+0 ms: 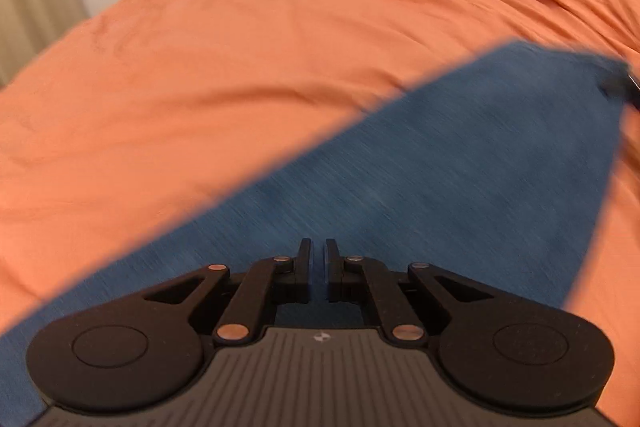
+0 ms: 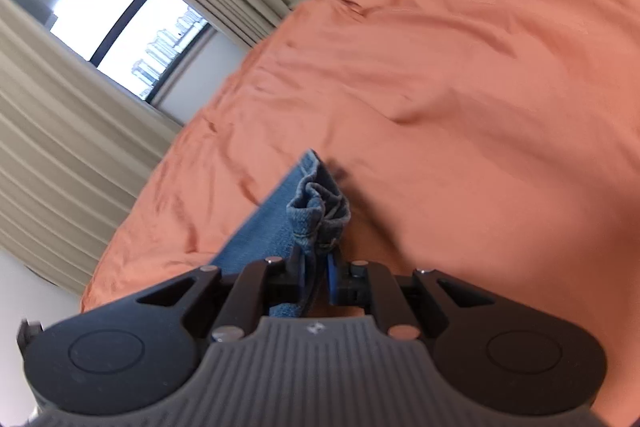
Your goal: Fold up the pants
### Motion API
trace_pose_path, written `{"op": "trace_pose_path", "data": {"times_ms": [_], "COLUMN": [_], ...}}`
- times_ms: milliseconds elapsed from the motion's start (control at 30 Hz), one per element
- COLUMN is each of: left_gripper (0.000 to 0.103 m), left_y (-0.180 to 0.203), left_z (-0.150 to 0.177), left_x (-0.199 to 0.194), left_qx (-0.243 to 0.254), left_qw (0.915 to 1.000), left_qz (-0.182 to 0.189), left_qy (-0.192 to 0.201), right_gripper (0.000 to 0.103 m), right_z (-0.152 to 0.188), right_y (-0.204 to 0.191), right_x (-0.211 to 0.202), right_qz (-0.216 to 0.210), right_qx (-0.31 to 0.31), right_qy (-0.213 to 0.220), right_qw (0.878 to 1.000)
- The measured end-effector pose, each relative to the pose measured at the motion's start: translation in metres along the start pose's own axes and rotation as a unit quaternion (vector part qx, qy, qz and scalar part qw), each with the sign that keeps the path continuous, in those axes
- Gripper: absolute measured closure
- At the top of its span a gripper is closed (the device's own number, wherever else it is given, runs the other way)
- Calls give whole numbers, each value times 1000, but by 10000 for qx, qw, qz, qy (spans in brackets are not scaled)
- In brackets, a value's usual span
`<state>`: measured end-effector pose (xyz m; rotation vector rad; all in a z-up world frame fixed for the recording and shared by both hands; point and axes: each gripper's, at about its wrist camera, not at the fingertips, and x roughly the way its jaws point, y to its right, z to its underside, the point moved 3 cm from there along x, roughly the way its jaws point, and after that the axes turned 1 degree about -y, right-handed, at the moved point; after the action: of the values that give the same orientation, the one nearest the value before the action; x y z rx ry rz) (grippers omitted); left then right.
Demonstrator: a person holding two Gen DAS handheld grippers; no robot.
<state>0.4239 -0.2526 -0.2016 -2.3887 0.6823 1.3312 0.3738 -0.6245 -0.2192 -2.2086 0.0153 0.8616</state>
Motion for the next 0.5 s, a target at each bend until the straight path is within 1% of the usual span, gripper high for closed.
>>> {"op": "trace_pose_path", "data": {"times_ms": [167, 267, 300, 367, 400, 467, 500], "left_gripper": [99, 103, 103, 101, 101, 101, 101], "left_y": [38, 49, 49, 44, 40, 29, 20], "left_z": [43, 61, 65, 73, 77, 87, 92], "left_x": [-18, -29, -34, -45, -54, -77, -89], "left_qx": [10, -142, -195, -390, -452, -519, -616], "left_qw": [9986, 9982, 9980, 9953, 9944, 9947, 9938], "left_qz": [513, 588, 604, 885, 952, 877, 898], "left_qy": [-98, -52, -36, -82, -43, 138, 222], "right_gripper": [98, 98, 98, 98, 98, 98, 98], "right_z": [-10, -12, -10, -5, -1, 10, 17], "right_y": [-52, -97, -114, -151, -171, -209, -228], "right_x": [-20, -32, -36, -44, -48, -52, -53], "right_qz": [23, -58, -76, -115, -160, -268, -333], "right_qx": [-607, -1070, -1265, -1680, -1874, -2194, -2327], "right_qy": [139, 225, 258, 335, 359, 383, 387], "right_qw": [9981, 9940, 9916, 9851, 9815, 9745, 9712]}}
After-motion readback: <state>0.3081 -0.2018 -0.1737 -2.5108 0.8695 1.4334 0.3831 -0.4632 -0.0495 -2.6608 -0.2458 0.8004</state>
